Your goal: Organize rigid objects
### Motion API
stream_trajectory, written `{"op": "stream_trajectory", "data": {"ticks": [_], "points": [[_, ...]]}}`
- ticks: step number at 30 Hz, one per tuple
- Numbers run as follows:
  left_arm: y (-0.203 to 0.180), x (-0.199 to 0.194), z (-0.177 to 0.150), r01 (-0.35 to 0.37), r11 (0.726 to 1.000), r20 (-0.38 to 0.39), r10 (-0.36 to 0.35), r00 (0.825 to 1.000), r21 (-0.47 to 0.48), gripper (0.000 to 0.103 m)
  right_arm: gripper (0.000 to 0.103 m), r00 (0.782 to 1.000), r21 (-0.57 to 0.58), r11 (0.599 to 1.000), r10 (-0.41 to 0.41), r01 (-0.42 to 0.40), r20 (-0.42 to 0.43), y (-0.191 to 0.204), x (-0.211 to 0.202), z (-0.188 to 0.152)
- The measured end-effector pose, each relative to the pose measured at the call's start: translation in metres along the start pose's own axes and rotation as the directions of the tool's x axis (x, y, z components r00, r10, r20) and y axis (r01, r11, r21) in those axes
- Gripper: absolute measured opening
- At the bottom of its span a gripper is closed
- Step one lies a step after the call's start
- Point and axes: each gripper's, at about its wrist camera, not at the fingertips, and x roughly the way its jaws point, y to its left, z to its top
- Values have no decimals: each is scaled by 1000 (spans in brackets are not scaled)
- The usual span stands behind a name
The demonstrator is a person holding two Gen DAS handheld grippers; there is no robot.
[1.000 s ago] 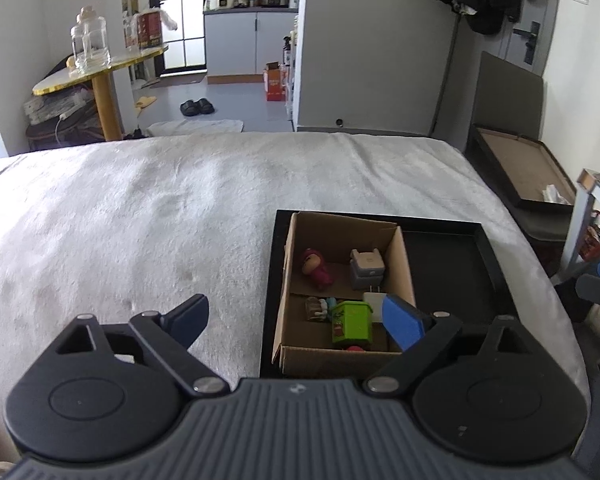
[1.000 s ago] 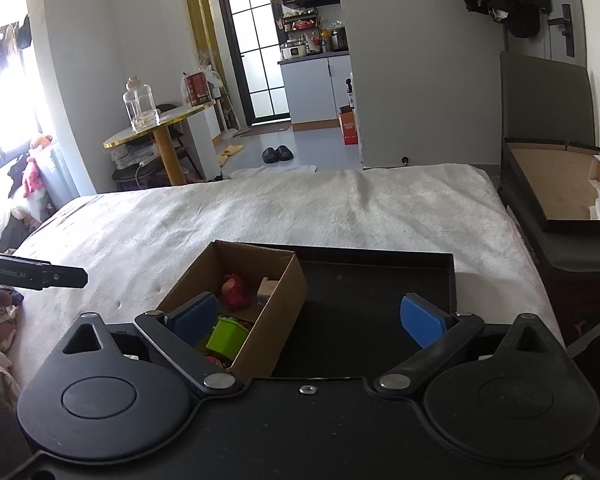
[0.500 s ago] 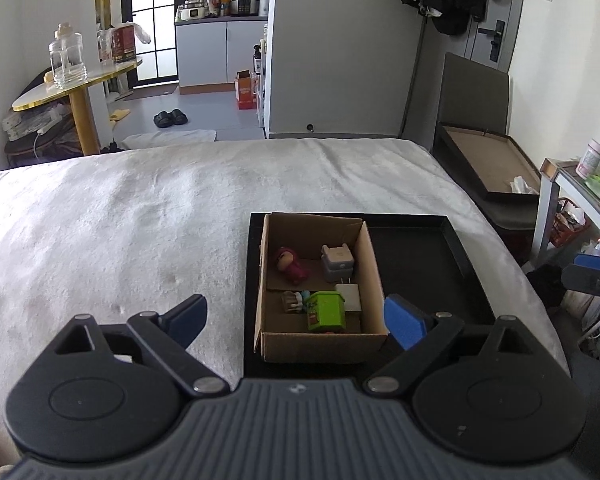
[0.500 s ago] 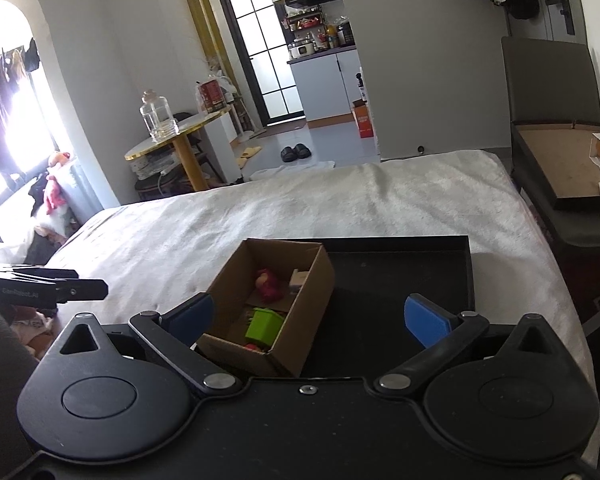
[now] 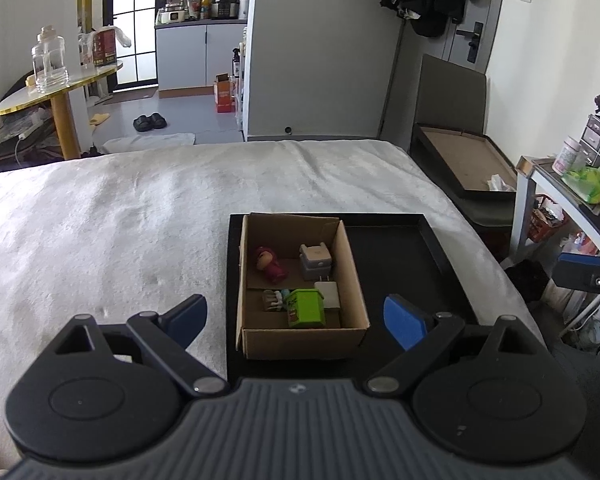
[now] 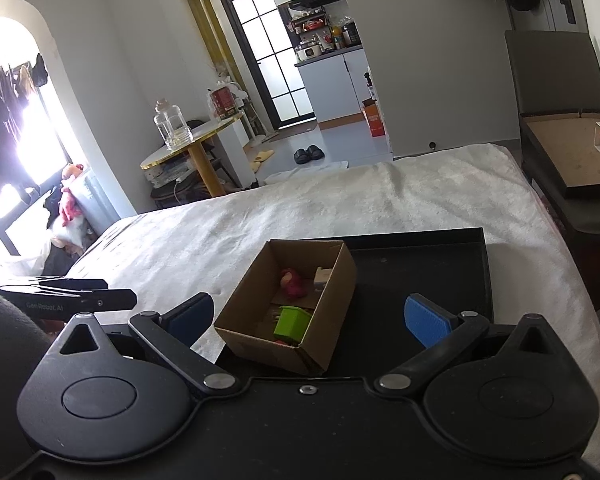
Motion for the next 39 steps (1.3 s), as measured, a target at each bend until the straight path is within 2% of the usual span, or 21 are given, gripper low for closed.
{"op": "stream_trajectory", "data": {"ticks": [17, 39], "points": [[-10, 7, -14, 77, 996, -35, -75, 997, 35, 95, 103, 999, 11, 999, 50, -50, -20, 8, 5, -10], [-11, 14, -17, 82, 997, -65, -81, 995, 8, 95, 103, 997, 14, 998, 61, -61, -51, 14, 7, -19]]}}
